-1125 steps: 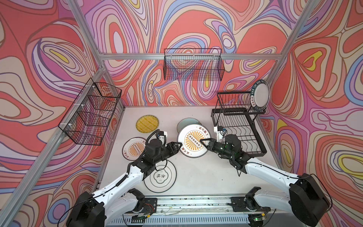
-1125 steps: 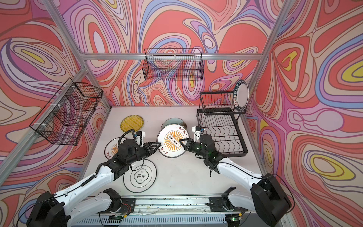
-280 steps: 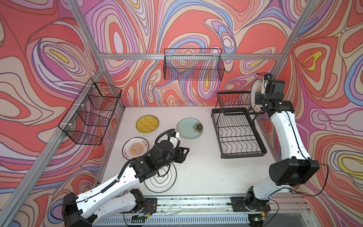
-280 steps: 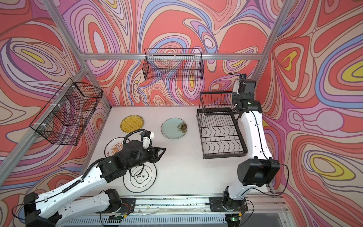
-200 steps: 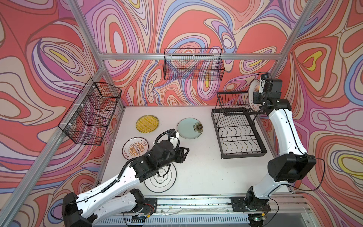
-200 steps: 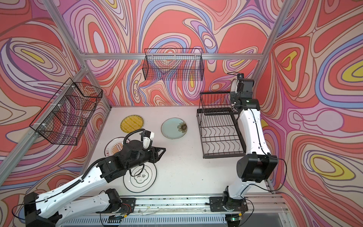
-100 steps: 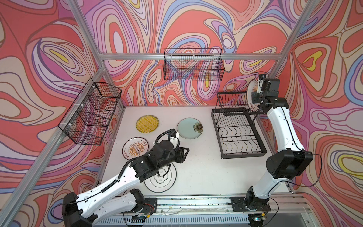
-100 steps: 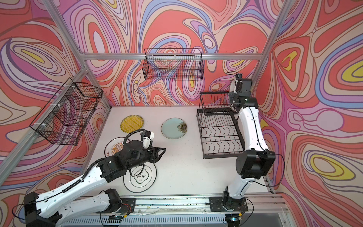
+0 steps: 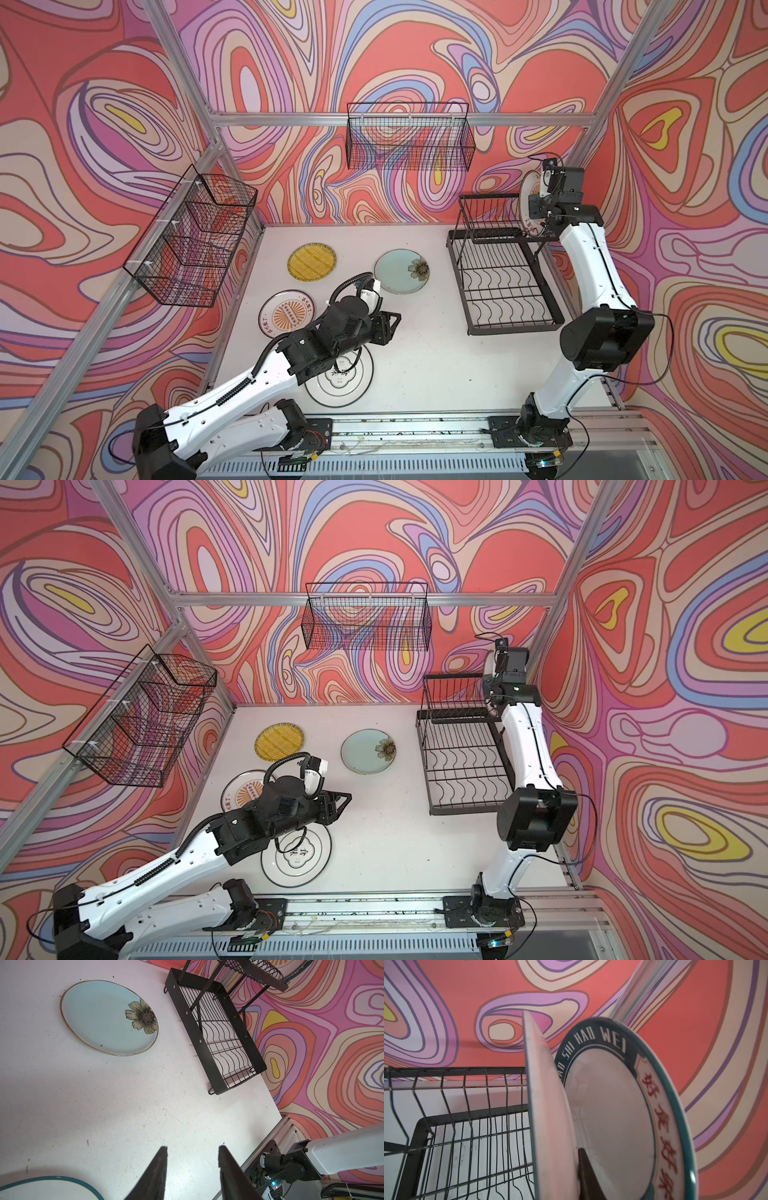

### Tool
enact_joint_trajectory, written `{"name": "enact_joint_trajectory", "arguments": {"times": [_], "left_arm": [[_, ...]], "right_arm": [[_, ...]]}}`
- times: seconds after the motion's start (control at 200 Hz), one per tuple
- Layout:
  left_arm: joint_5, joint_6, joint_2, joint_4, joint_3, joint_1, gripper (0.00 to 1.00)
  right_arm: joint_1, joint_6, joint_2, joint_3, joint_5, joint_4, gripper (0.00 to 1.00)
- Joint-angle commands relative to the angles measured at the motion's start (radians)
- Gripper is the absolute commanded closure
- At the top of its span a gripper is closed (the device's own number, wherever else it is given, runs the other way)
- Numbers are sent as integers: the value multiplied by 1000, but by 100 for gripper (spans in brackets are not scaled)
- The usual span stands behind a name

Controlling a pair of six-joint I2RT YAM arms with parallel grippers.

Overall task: Load plates into a dish rack
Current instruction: Place the plate on the dish rack.

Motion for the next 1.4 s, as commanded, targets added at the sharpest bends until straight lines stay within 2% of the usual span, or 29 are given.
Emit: {"name": "enact_joint_trajectory", "arguments": {"times": [0.0,0.451,1.052,1.392], "left_arm": [[-12,16,5,-4,23,-8,56],[-12,13,10,-4,22,-8,56],[-12,5,0,-3,2,-7,56],[-16,9,-12,27,-9,-7,56]], "right_arm": [[-2,8,27,0,-9,-77,100],[-2,13,37,-4,-19,-86,100],[-3,46,-9,-15,-34,-68,59],[-3,90,-61,7,4,-68,53]]}}
